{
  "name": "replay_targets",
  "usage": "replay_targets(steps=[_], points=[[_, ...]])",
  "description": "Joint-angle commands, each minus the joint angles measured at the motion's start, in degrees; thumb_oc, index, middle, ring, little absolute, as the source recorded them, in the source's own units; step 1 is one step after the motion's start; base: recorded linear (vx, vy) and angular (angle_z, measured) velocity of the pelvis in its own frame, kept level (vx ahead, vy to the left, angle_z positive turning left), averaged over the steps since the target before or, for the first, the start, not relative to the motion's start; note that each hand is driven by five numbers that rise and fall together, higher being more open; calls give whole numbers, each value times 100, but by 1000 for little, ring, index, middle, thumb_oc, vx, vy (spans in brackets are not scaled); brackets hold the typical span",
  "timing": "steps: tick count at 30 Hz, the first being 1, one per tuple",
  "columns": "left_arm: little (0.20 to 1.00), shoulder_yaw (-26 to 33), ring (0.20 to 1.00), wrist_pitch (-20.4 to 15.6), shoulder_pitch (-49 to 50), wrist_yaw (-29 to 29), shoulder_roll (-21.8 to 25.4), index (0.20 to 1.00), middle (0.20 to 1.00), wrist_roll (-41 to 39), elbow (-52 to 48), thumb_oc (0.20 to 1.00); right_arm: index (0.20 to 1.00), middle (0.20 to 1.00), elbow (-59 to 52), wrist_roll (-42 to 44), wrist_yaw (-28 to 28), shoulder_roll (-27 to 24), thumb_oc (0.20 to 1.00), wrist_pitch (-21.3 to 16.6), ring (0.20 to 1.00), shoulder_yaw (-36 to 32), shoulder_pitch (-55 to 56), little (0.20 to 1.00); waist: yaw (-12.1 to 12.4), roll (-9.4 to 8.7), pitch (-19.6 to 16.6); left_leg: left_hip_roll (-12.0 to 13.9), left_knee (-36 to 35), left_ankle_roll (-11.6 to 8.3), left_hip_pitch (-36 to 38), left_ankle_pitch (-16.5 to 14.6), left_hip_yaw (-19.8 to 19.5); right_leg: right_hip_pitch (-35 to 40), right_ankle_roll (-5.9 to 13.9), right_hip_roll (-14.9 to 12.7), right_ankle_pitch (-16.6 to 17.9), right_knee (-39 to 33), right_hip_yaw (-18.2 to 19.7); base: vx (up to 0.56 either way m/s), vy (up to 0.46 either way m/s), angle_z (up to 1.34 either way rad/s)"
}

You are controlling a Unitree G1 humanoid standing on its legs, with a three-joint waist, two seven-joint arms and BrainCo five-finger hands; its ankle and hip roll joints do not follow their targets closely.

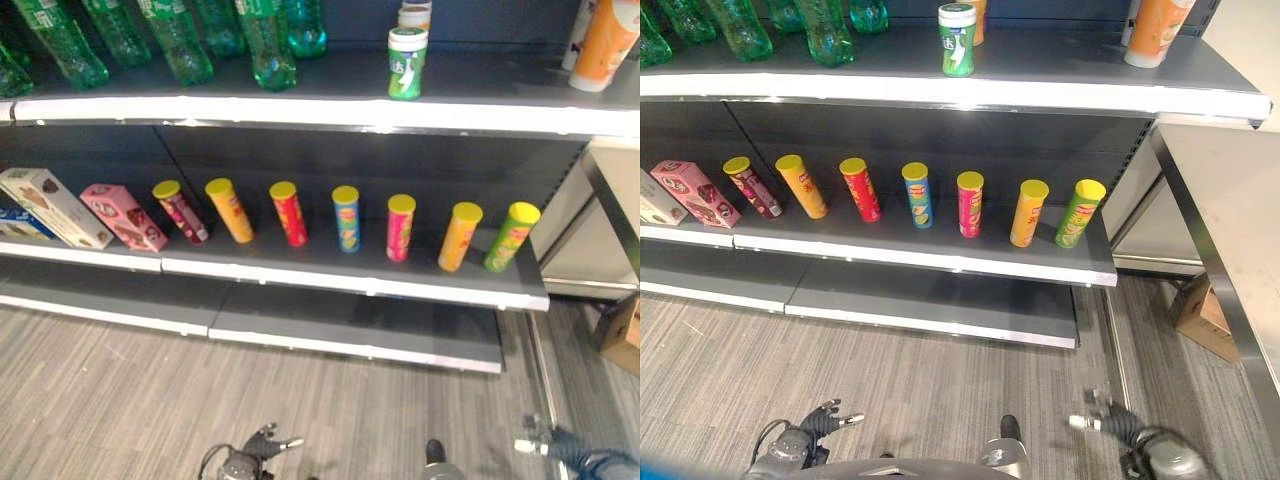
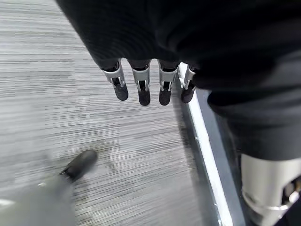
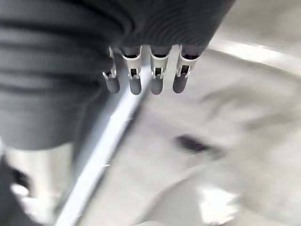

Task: Put the goods on the table back onto the shelves and tidy them up.

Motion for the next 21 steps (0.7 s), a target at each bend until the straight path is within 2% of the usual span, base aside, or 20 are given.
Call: replay_targets(steps=[1,3,5,9,19,21], points=[[1000,257,1000,-24,-321,536,217,1000,1000,-210,270,1000,1000,1000,280,-177,-1156,493,1000,-131,1000,-77,-472,1000,223,-252,120,-39,344,-5,74,-656,-198,108,116,-255,-574,591,-460,0,0,0],[1000,258,1000,-24,-324,537,220,1000,1000,-210,271,1000,1000,1000,292,-175,-1159,498,1000,-139,1000,-74,-481,1000,222,-255,127,-39,345,-6,78,-657,-198,112,116,-255,-575,592,-461,0,0,0],[1000,212,1000,19,-246,604,146,1000,1000,-107,537,1000,1000,1000,1357,-19,-1262,866,1000,3,1000,-68,-614,1000,302,-271,113,-36,335,3,176,-682,-221,230,86,-226,-617,576,-511,22,-30,8],[1000,240,1000,64,-144,550,96,1000,1000,2,828,1000,1000,1000,1753,-185,-1120,875,1000,83,1000,86,-700,1000,393,-305,87,-17,337,-17,249,-692,-255,354,42,-187,-670,547,-574,25,-38,20],[1000,244,1000,65,-116,524,94,1000,1000,51,872,1000,1000,1000,1788,-269,-1076,860,1000,77,1000,150,-719,1000,417,-312,89,-10,337,-26,262,-689,-265,373,33,-177,-682,541,-590,1,-11,2],[1000,258,1000,79,-44,454,105,1000,1000,142,954,1000,1000,1000,1816,-410,-1023,774,1000,95,1000,249,-753,1000,482,-333,85,20,342,-46,279,-674,-297,437,3,-146,-719,529,-630,-1,-60,0]])
